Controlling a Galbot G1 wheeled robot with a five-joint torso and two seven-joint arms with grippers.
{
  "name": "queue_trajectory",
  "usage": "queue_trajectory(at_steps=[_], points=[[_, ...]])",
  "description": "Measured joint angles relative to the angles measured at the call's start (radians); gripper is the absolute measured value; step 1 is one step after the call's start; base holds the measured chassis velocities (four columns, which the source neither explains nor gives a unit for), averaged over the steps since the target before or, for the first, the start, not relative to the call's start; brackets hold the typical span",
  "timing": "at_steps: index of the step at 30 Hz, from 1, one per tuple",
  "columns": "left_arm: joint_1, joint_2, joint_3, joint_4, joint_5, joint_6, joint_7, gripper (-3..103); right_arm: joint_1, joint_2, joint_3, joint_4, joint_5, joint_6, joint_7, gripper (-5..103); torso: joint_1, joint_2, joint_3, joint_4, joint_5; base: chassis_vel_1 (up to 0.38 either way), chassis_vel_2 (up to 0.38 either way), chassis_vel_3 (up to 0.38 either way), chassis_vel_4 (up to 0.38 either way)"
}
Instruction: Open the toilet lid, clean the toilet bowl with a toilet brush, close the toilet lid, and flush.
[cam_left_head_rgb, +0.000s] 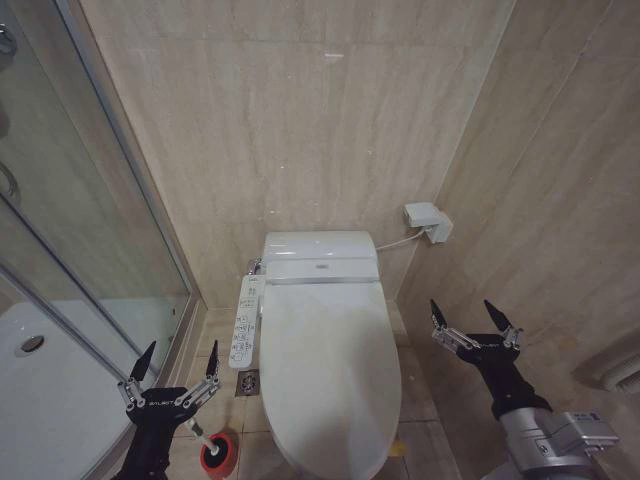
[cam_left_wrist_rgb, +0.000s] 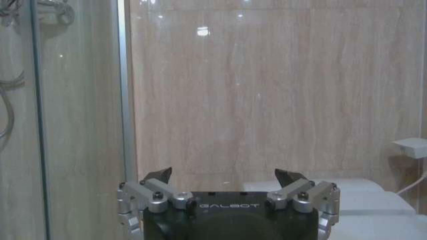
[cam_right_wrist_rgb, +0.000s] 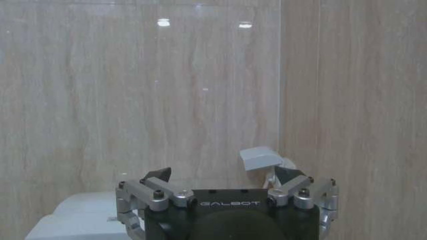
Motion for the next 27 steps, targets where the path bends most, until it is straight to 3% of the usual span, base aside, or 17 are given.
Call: queue_trajectory(at_steps=[17,23,26,27], points=[[-0.006,0.000,-0.002,0.001,-0.003,0.004,0.000,100,0.000,0.000,0.000,0.000,0.000,0.000,0.000,100,0.000,0.000,0.000,0.0000,0.0000,0.000,0.000,0.000,0.000],[-0.141,0.001,-0.051,0.056,-0.094,0.104,0.009,100,0.000,0.000,0.000,0.000,0.000,0.000,0.000,100,0.000,0.000,0.000,0.0000,-0.0001,0.000,0.000,0.000,0.000],[-0.263,0.003,-0.095,0.107,-0.176,0.196,0.019,100,0.000,0.000,0.000,0.000,0.000,0.000,0.000,100,0.000,0.000,0.000,-0.0001,-0.0001,0.000,0.000,0.000,0.000],[-0.263,0.003,-0.095,0.107,-0.176,0.196,0.019,100,0.000,0.000,0.000,0.000,0.000,0.000,0.000,100,0.000,0.000,0.000,-0.0001,-0.0001,0.000,0.000,0.000,0.000]])
